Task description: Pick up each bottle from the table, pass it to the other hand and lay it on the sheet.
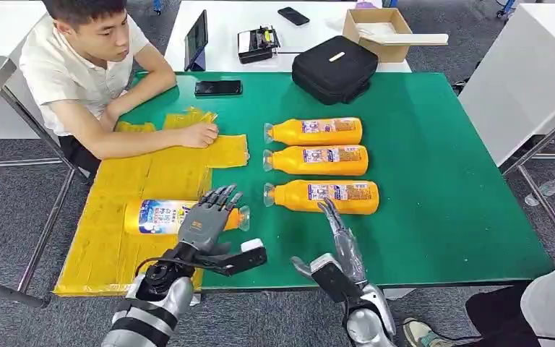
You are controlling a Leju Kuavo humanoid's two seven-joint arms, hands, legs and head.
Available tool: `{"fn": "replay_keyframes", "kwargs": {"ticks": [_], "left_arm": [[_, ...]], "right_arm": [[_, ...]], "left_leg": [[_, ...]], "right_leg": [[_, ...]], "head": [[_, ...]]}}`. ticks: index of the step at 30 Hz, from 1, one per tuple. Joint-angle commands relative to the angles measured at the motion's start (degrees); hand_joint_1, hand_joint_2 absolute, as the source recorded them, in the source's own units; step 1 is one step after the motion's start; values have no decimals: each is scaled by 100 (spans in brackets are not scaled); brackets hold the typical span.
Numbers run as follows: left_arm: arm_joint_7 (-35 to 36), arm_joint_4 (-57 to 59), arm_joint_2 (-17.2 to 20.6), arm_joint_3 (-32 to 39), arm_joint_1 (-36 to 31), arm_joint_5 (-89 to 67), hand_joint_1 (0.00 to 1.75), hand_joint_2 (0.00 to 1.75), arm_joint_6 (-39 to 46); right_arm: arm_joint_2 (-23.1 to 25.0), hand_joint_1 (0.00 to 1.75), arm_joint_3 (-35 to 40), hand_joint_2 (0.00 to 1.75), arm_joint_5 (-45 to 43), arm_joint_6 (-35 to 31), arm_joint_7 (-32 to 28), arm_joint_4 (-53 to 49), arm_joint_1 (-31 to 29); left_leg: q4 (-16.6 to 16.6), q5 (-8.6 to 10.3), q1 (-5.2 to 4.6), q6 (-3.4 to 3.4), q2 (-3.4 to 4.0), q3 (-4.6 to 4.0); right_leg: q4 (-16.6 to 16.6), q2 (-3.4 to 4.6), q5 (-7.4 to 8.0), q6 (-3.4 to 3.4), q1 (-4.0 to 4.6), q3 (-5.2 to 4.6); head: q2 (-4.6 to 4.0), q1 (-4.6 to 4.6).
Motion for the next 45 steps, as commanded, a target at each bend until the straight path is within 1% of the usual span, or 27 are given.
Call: {"fn": "replay_keyframes", "kwargs": {"ticks": [1, 3, 4, 6, 12, 16, 17, 20, 21, 23, 24, 25, 27, 28, 29, 30, 32, 33, 34, 35, 36, 38, 39, 41, 43, 44, 45], "left_arm": [[156, -2170, 326, -1317, 617, -141, 0, 175, 171], [234, -2141, 352, -1360, 587, -265, 0, 175, 246], [233, -2117, 317, -1325, 574, -224, 0, 175, 262], [136, -2156, 286, -1325, 582, -123, 0, 175, 306], [84, -2209, 285, -1353, 595, -80, 0, 175, 305], [84, -2209, 285, -1353, 595, -80, 0, 175, 305], [84, -2209, 285, -1353, 595, -80, 0, 175, 305], [84, -2209, 285, -1353, 595, -80, 0, 175, 305], [-49, -2275, 230, -1295, 674, 265, 0, 175, 273], [-196, -2419, 128, -1161, 814, 669, 0, 175, 278], [-342, -2636, -11, -960, 1024, 1183, 0, 175, 232], [-411, -2789, -50, -850, 1181, 1468, 0, 175, 153], [-647, -2996, -148, -617, 1437, 2161, 0, 175, 158], [-744, -3071, -221, -479, 1561, 2623, 0, 175, 82], [-799, -3105, -283, -336, 1651, 2999, 0, 175, -40], [-800, -3090, -359, -223, 1718, 3383, 0, 175, -211], [-882, -3025, -507, -60, 1860, 3945, 0, 175, -372], [-840, -2985, -569, 0, 1918, 4131, 0, 175, -421], [-748, -2921, -609, 48, 1953, 4267, 0, 175, -499], [-732, -2900, -620, 70, 1958, 4321, 0, 175, -522], [-578, -2820, -645, 141, 1983, 4605, 0, 175, -600], [-516, -2808, -645, 188, 2035, 4847, 0, 175, -604], [-527, -2824, -645, 198, 2062, 4842, 0, 175, -592], [-412, -2913, -645, 218, 2142, 5066, 0, 175, -486], [-368, -3036, -645, 209, 2208, 5122, 0, 175, -328], [-345, -3075, -645, 192, 2218, 5086, 0, 175, -269], [-305, -3133, -645, 165, 2221, 5082, 0, 175, -250]], "right_arm": [[82, 0, -178, 175, 138, -132, 66, -447, 254], [104, 0, -201, 175, 184, -145, 65, -499, 258], [109, 0, -215, 175, 188, -141, 67, -533, 266], [113, 0, -237, 175, 215, -92, 102, -492, 259], [120, 0, -240, 175, 223, -87, 105, -434, 248], [120, 0, -240, 175, 223, -87, 105, -434, 248], [120, 0, -240, 175, 223, -87, 105, -434, 248], [120, 0, -240, 175, 223, -87, 105, -434, 248], [186, 0, -299, 175, 166, -109, 68, -461, 251], [366, 0, -530, 175, -235, 16, -9, -592, 239], [608, 0, -854, 175, -661, 167, 3, -811, 249], [734, 0, -1043, 175, -825, 322, 113, -1017, 277], [790, 0, -1172, 175, -695, 371, 192, -1340, 339], [828, 0, -1243, 175, -598, 343, 256, -1504, 373], [832, 0, -1264, 175, -413, 352, 324, -1632, 406], [865, 0, -1310, 175, -385, 340, 300, -1720, 441], [869, 0, -1340, 175, 633, -381, 343, -1886, 522], [864, 0, -1354, 175, 1025, -601, 484, -1887, 518], [828, 0, -1333, 175, 1361, -643, 667, -1859, 508], [806, 0, -1317, 175, 1424, -611, 721, -1840, 500], [672, 0, -1218, 175, 1847, -609, 940, -1717, 496], [561, 0, -1083, 175, 2271, -780, 1070, -1614, 546], [511, 0, -1023, 175, 2443, -865, 1156, -1568, 570], [333, 0, -854, 175, 3165, -1159, 1519, -1475, 659], [295, 0, -846, 175, 3614, -1323, 1781, -1503, 763], [281, 0, -849, 175, 3771, -1335, 1886, -1518, 790], [253, 0, -875, 175, 3947, -1317, 2021, -1510, 804]], "left_leg": [[3, -17, 2, -1, 17, 15], [0, -9, 1, -1, 13, -4], [0, -12, 2, -1, 18, 1], [-3, -5, 2, -2, 10, -8], [-4, -5, 3, -1, 8, -6], [-8, -17, 5, -2, 27, 25], [-6, -6, 1, -1, 13, -1], [-8, -8, 0, -1, 13, 7], [-8, -13, 3, -2, 20, 16], [-5, -7, 2, -1, 13, -1], [-4, -9, 2, -1, 17, 1], [-4, -12, 3, -1, 19, 9], [0, -13, 0, -1, 25, 2], [2, -12, 0, -1, 25, -7], [4, -21, 0, -2, 35, 7], [1, -11, 0, -1, 19, -5], [0, -15, 2, -1, 21, 2], [0, -8, 2, -1, 13, -8], [1, -11, 1, 0, 15, -2], [0, -9, 3, 0, 13, -8], [-2, -14, 5, 1, 21, 7], [-3, -7, 5, 1, 11, -6], [-3, -12, 5, 2, 19, 4], [-6, -13, 8, 2, 19, 10], [-5, -8, 5, 1, 11, -3], [-6, -16, 7, 2, 18, 11], [-4, -15, 6, 2, 13, 7]], "right_leg": [[3, 5, -14, -25, 7, 11], [1, 4, -7, -17, 3, -8], [1, 8, -9, -22, 5, -3], [-2, 2, -4, -15, 3, -13], [-4, 0, -4, -15, 4, -9], [-9, 10, -12, -38, 10, 19], [-5, 3, -5, -17, 3, -5], [-6, 2, -8, -22, 3, 3], [-7, 6, -10, -28, 7, 11], [-5, 4, -5, -16, 4, -6], [-3, 6, -6, -19, 5, -4], [-4, 6, -9, -25, 6, 3], [2, 12, -9, -24, 3, -6], [5, 13, -8, -19, 2, -17], [7, 20, -15, -28, 3, -6], [3, 8, -9, -18, 2, -12], [-1, 8, -12, -21, 5, -5], [0, 3, -7, -14, 3, -14], [1, 3, -10, -19, 2, -8], [-2, 3, -7, -15, 4, -13], [-7, 8, -9, -22, 7, 0], [-7, 2, -5, -12, 5, -9], [-8, 7, -7, -19, 7, -1], [-14, 4, -8, -22, 10, 7], [-10, 1, -5, -13, 5, -6], [-14, 5, -10, -22, 9, 8], [-11, 1, -12, -20, 8, 6]], "head": [[0, 0], [0, 0], [0, 0], [0, 0], [0, 2], [0, 0], [0, 0], [0, 0], [0, 2], [0, 0], [0, 0], [0, 2], [0, 2], [0, 0], [0, 2], [0, 2], [0, 2], [0, 2], [0, -2], [0, 0], [0, 0], [0, 0], [0, -2], [0, 0], [0, 0], [0, -2], [0, -2]]}}
